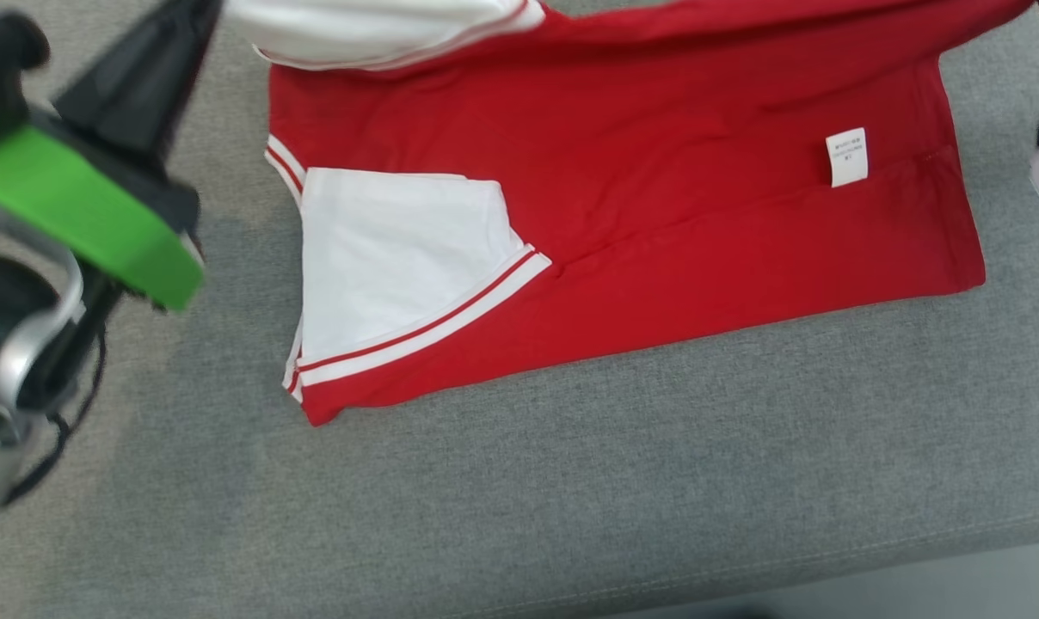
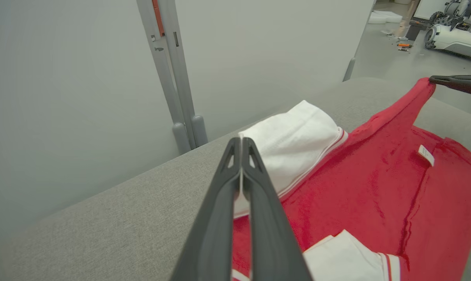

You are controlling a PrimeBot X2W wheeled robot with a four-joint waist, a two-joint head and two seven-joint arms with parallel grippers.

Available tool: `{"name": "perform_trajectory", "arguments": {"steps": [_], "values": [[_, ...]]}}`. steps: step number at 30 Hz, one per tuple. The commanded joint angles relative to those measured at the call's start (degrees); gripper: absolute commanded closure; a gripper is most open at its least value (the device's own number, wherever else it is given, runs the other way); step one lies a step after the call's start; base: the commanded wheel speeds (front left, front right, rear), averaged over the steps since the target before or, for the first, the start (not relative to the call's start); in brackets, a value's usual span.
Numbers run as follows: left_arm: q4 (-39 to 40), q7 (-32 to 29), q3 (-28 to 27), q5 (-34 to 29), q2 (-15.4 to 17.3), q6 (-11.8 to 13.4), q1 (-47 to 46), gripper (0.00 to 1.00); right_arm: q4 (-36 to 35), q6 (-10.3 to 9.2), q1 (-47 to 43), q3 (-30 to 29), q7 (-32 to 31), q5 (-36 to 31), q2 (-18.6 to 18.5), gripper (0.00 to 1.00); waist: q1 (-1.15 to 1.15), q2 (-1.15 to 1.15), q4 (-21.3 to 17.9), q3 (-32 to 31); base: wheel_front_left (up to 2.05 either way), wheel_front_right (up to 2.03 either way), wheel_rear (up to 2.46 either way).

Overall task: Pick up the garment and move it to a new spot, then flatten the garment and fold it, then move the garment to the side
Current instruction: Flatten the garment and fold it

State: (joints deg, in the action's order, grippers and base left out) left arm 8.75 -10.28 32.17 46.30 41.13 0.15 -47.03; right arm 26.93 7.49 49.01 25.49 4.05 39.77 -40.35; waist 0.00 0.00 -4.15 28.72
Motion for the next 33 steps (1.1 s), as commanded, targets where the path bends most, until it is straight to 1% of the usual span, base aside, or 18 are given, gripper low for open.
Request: {"name": "perform_trajectory", "arguments": {"steps": [1,7,11,14,18,22,23,24,25,28,31,33], "values": [[2.7,0.5,-0.4,0.7,1.0,1.4,3.1,1.00,-1.1,0.01,-2.5,-1.3,0.2,1.0,-0.9,1.00,0.00,0.00,1.2,-1.3,0.00,0.00,0.00],[12.2,1.5,0.4,1.8,3.0,5.7,13.7,1.00,-5.3,0.01,-11.0,-5.6,-1.0,1.5,-2.3,1.00,0.00,0.00,2.3,-2.4,0.00,0.00,0.00],[14.7,2.9,1.7,1.4,3.4,7.2,19.1,1.00,-7.6,0.01,-15.9,-8.1,-2.3,1.1,-1.9,1.00,0.00,0.00,2.7,-2.8,0.00,0.00,0.00],[14.4,3.8,3.3,0.6,2.7,8.1,22.3,1.00,-8.8,0.01,-19.3,-9.3,-3.8,0.7,-1.1,1.00,0.00,0.00,3.1,-3.2,0.00,0.00,0.00],[11.8,4.4,6.3,-0.3,1.4,8.0,25.2,1.00,-9.8,0.01,-23.5,-10.7,-5.9,0.4,0.3,1.00,0.00,0.00,3.6,-3.7,0.00,0.00,0.00],[7.8,6.5,8.4,-2.0,-0.8,7.6,26.3,1.00,-9.5,0.01,-26.5,-12.0,-7.7,0.3,1.9,1.00,0.00,0.00,3.9,-4.3,0.00,0.00,0.00],[6.5,7.3,8.7,-2.6,-1.5,8.0,26.5,0.97,-9.6,0.01,-27.1,-12.3,-7.7,0.2,2.3,0.39,0.00,0.00,4.0,-4.6,0.00,0.00,0.00],[5.5,7.7,9.0,-3.1,-2.0,8.4,26.7,0.61,-9.7,0.01,-27.5,-13.0,-7.4,0.4,2.8,0.00,0.00,0.00,4.0,-4.9,0.00,0.00,0.00],[4.4,8.5,9.3,-3.8,-2.4,8.9,26.9,0.00,-9.7,0.01,-28.3,-13.5,-7.1,0.3,3.2,0.00,0.00,0.00,4.0,-5.6,0.00,0.00,0.00],[2.0,12.2,9.2,-6.6,-4.2,11.7,28.0,0.00,-10.1,0.01,-30.6,-15.3,-5.7,-0.3,4.7,0.00,0.00,0.00,3.7,-7.2,0.00,0.00,0.00],[-0.9,17.3,9.0,-8.3,-6.6,14.5,30.4,0.00,-10.6,0.01,-33.0,-16.7,-2.8,-1.5,6.3,0.00,0.00,0.00,3.2,-9.1,0.00,0.00,0.00],[-3.0,20.7,8.6,-7.6,-8.8,15.6,32.6,0.00,-10.6,0.01,-34.6,-17.2,-0.2,-2.6,7.7,0.00,0.00,0.00,3.0,-10.4,0.00,0.00,0.00]]}}
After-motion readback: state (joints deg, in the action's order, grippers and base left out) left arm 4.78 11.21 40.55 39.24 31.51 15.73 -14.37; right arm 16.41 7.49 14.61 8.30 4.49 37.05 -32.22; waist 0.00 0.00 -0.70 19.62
